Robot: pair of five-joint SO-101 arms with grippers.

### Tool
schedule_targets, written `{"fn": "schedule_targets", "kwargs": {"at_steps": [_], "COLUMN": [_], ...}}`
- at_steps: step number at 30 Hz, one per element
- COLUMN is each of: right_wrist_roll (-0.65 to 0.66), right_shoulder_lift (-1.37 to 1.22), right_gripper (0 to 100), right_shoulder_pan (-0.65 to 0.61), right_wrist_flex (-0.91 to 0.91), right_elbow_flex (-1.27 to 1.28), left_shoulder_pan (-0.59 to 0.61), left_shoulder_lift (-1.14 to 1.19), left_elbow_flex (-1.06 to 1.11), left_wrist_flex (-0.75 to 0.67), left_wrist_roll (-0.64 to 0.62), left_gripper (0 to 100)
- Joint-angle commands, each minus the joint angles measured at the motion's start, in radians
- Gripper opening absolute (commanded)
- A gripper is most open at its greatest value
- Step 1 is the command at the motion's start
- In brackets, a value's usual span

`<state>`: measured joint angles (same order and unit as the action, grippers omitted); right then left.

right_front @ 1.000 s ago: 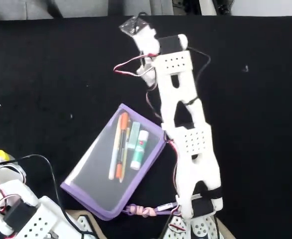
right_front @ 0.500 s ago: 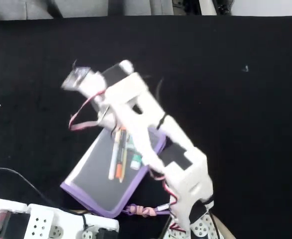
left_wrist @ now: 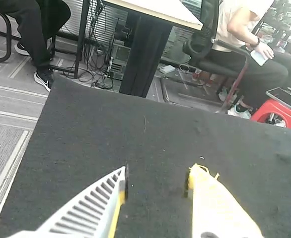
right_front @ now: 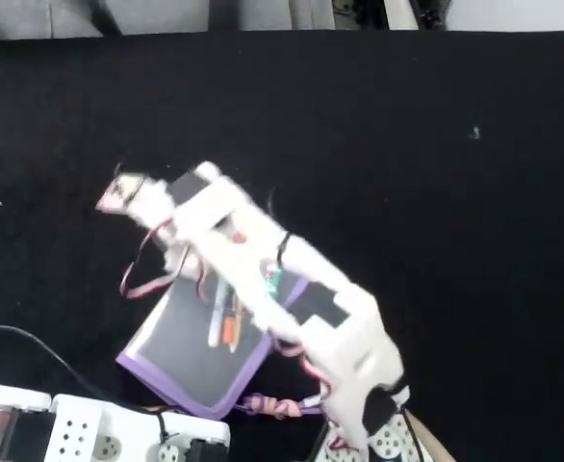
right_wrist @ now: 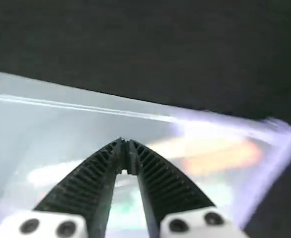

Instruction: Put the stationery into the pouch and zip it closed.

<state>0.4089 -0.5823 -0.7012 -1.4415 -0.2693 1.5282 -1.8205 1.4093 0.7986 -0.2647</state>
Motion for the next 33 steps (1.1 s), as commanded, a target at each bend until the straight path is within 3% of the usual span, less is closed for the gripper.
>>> {"fn": "schedule_targets", "kwargs": {"at_steps": [1, 5, 10, 18, 25, 30, 33], "right_wrist_roll": [0.072, 0.110, 0.114, 0.095, 0.074, 0.104, 0.123], "right_shoulder_lift": [-0.185, -0.366, -0.582, -0.375, 0.031, 0.274, 0.329], "right_gripper": [1.3, 1.2, 1.1, 1.1, 1.1, 1.1, 1.1], "right_shoulder_pan": [0.236, 0.370, 0.404, 0.425, 0.377, 0.201, 0.107], "right_wrist_flex": [-0.091, -0.236, -0.325, -0.325, -0.325, -0.293, -0.144], "right_elbow_flex": [-0.288, -0.565, -0.768, -0.769, -0.490, -0.045, 0.185], "left_shoulder_pan": [0.007, 0.007, 0.005, 0.005, 0.005, 0.005, 0.005], "left_shoulder_lift": [-0.006, -0.006, -0.006, -0.006, -0.006, -0.006, -0.006], "left_elbow_flex": [-0.008, -0.007, -0.005, 0.028, 0.071, 0.093, 0.093], "left_wrist_flex": [-0.014, -0.014, -0.012, -0.015, -0.020, -0.021, -0.021], "left_wrist_roll": [0.012, 0.012, 0.011, 0.011, 0.011, 0.011, 0.011], "left_gripper": [21, 21, 21, 21, 21, 21, 21]}}
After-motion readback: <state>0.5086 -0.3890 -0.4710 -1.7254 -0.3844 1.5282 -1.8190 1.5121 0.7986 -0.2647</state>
